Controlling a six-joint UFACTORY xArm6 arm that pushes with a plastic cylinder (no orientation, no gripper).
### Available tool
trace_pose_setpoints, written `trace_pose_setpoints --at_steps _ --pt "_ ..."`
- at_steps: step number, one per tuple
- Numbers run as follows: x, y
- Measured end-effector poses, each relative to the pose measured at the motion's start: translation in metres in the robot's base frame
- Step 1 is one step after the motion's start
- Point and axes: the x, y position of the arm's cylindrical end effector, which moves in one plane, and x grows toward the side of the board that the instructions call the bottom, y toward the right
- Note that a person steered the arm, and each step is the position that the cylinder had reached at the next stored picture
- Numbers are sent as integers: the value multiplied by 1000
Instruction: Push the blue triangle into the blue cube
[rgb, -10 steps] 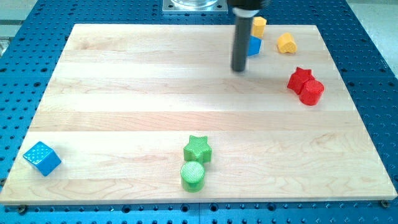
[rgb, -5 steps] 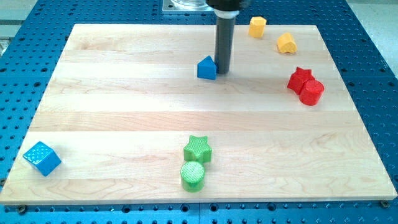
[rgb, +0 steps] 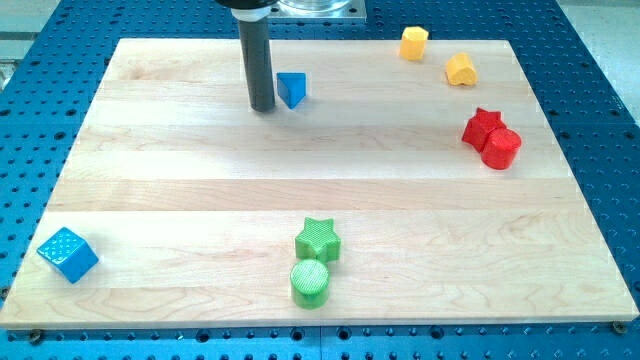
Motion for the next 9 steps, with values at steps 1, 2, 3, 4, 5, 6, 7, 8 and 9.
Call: trace_pose_setpoints --at_steps 1,2,3,4,5,6,7,8,9 --pt "7 44" --pt "-21 68" --pt "-42 49" --pt "-10 -34" --pt "48 -144" --pt "26 -142" --pt "32 -199" --pt "114 -206" --pt "133 -200"
